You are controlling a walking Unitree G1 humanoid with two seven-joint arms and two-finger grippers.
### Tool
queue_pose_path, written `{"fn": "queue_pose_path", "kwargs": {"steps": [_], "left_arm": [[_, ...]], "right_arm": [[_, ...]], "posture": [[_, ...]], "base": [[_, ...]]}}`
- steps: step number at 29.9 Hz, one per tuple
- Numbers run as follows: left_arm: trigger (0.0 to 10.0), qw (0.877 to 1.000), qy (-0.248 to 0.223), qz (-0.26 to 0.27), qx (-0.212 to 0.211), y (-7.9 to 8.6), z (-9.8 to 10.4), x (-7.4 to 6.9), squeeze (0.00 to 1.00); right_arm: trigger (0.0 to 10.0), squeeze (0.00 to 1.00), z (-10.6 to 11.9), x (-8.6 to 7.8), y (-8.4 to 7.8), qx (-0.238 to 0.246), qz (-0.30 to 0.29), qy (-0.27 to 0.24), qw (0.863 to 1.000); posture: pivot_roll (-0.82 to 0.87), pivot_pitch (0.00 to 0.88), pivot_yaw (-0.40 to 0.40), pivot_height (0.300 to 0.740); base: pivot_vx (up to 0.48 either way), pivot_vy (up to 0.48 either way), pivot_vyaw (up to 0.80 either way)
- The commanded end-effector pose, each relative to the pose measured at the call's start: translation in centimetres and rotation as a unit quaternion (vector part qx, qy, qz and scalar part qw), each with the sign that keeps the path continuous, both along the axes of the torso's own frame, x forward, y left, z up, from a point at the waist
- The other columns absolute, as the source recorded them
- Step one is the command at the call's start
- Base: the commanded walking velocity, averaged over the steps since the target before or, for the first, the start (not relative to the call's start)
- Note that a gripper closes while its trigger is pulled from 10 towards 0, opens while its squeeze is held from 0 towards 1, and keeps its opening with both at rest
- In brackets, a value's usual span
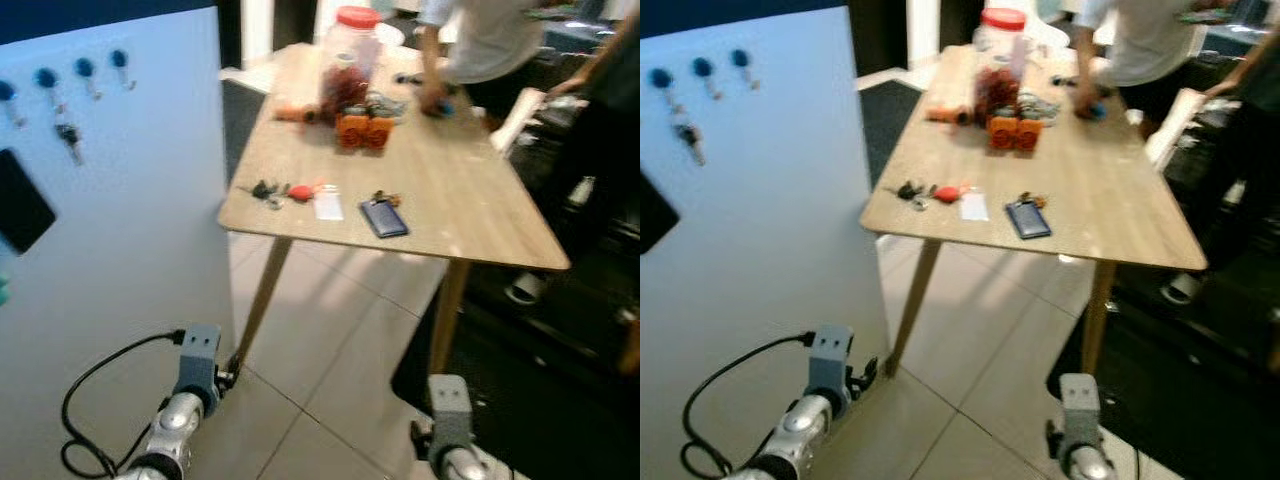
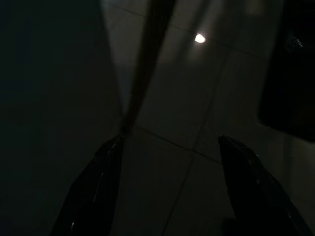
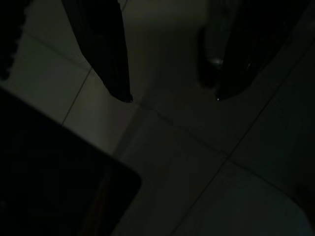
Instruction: Hang keys on a hook
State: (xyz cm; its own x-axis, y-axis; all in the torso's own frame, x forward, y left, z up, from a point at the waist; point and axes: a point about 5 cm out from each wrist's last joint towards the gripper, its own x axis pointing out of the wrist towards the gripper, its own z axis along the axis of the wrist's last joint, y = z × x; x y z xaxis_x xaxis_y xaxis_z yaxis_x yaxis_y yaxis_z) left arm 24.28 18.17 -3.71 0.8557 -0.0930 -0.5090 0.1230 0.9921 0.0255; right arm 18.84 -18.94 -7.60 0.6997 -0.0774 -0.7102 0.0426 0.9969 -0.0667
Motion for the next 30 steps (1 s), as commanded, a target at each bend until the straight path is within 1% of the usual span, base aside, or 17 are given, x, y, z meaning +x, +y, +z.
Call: {"fn": "queue_pose_path", "kwargs": {"steps": [1,8,15,26,30], "left_arm": [[10.0,1.000,-0.004,-0.005,-0.005,-0.37,0.08,0.11,0.00],[10.0,1.000,-0.007,0.000,-0.006,-0.41,0.10,0.12,0.00],[10.0,1.000,0.003,-0.002,-0.002,-0.51,-0.17,-0.11,0.00],[10.0,1.000,0.004,-0.003,-0.010,-0.61,-0.05,0.13,0.00],[10.0,1.000,0.004,-0.003,-0.012,-0.62,-0.01,0.17,0.00]], "right_arm": [[10.0,0.00,0.05,-0.02,-0.36,-0.006,0.006,-0.001,1.000],[10.0,0.00,0.15,0.18,-0.40,-0.010,0.011,-0.002,1.000],[10.0,0.00,0.17,0.11,-0.57,-0.016,0.013,-0.004,1.000],[10.0,0.00,0.09,-0.06,-0.62,-0.021,0.017,-0.001,1.000],[10.0,0.00,0.11,0.02,-0.48,-0.021,0.021,-0.002,1.000]], "posture": [[0.05,0.029,-0.036,0.740],[0.04,0.032,-0.041,0.740],[0.04,0.036,-0.040,0.740],[0.04,0.038,-0.038,0.740],[0.04,0.038,-0.039,0.740]], "base": [[0.000,0.000,0.00],[0.000,0.000,0.00],[0.000,0.000,0.00],[0.000,0.000,0.00],[0.281,0.000,0.00]]}}
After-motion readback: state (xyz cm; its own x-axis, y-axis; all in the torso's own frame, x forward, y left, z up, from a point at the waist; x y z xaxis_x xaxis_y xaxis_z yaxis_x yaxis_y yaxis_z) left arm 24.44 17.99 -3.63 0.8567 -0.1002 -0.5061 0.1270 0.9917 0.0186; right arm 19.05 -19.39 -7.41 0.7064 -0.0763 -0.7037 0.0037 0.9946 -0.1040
